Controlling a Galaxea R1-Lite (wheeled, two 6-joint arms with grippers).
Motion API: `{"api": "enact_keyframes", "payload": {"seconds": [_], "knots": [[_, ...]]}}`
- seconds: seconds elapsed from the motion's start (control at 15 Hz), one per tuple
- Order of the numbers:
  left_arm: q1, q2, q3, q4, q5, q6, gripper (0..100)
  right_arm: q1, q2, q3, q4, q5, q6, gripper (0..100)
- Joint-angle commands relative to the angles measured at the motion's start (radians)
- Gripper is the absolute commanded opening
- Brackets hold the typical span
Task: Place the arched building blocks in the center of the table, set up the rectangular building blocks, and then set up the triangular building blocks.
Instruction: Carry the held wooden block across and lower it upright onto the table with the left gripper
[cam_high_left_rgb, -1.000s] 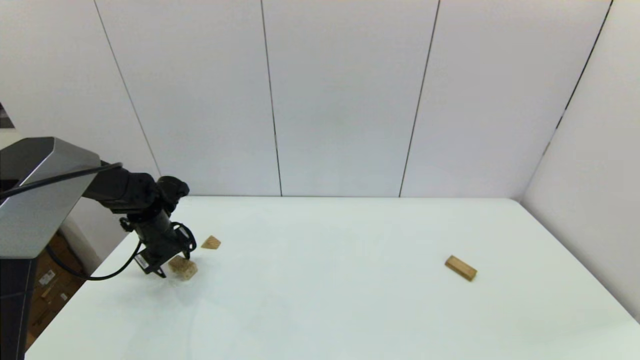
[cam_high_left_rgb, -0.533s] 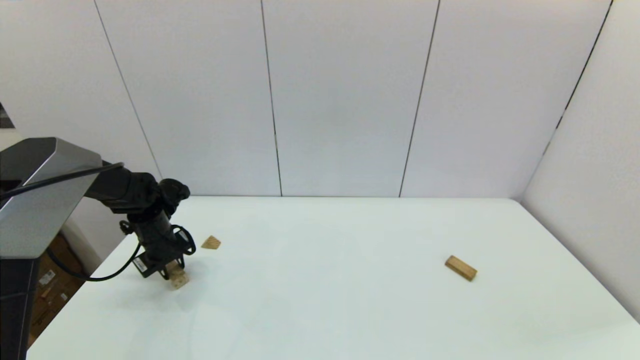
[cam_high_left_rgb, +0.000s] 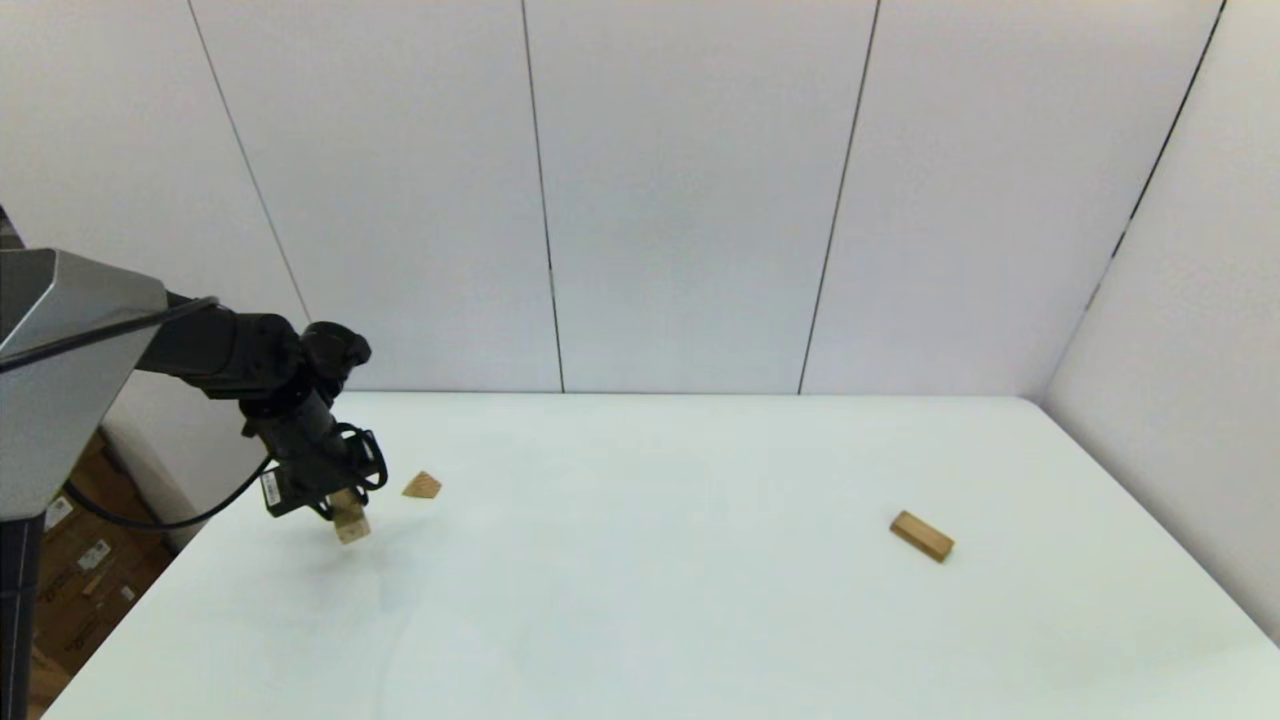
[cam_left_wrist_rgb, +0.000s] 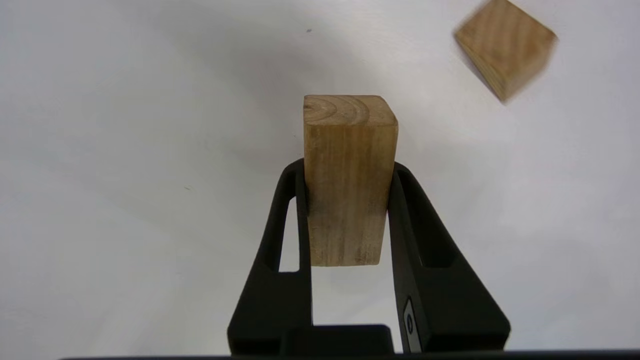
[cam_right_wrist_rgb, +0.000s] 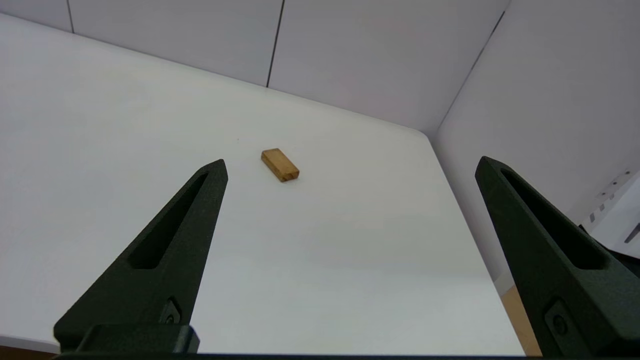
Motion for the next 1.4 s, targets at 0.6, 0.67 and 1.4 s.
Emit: {"api": "enact_keyframes", "payload": {"seconds": [0.6,0.67,1.4], "knots": [[-0.401,-0.159,0.014,0.066,-0.014,0.184,0,0.000,0.000,0.002,-0.001,0.000,-0.002,100],[-0.444,-0.154,0.002,0.068,-0.014,0.183,0,0.000,0.000,0.000,-0.001,0.000,-0.002,100],[-0.698,0.024,-0.228,0.088,-0.012,0.476,0,0.000,0.000,0.002,-0.001,0.000,-0.002,100]]}}
